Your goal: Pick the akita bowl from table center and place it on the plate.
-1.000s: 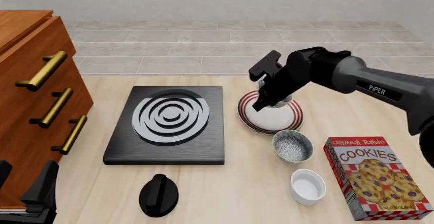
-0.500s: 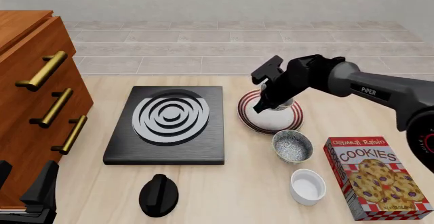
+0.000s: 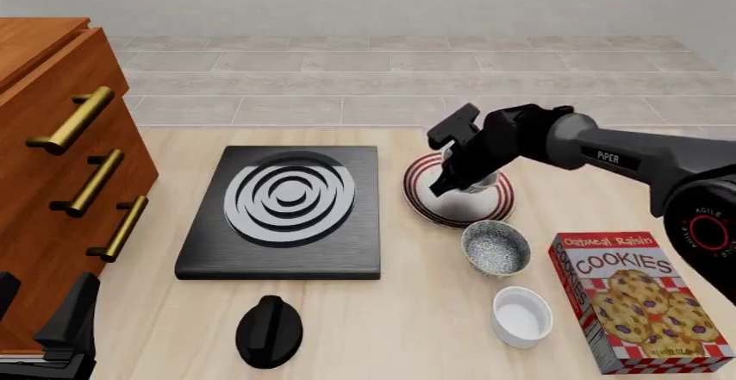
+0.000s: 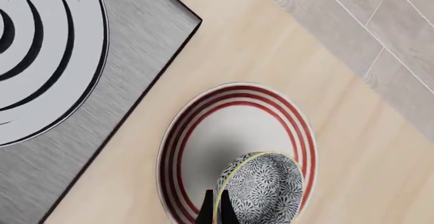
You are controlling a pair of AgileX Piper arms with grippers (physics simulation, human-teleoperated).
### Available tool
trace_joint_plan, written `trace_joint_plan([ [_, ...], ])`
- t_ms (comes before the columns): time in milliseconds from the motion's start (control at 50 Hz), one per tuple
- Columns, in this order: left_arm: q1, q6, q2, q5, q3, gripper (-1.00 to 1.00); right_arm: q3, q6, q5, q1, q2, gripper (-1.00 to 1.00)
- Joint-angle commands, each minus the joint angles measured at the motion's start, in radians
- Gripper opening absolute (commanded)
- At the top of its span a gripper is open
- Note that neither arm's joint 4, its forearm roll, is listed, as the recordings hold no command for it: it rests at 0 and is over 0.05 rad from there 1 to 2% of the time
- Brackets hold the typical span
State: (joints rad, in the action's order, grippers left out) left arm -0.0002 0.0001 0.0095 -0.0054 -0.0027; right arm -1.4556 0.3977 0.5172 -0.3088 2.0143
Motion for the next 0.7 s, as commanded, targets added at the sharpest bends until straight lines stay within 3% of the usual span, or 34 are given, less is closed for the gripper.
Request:
trace_joint_plan([
  [20,0.0,0.0,0.0,0.0,0.0,1.0,-0.017,-0.02,-0.019,0.002,0.031,-1.0],
  [700,0.0,0.0,0.0,0.0,0.0,1.0,0.022,-0.06,-0.056,-0.019,0.06,-1.0],
])
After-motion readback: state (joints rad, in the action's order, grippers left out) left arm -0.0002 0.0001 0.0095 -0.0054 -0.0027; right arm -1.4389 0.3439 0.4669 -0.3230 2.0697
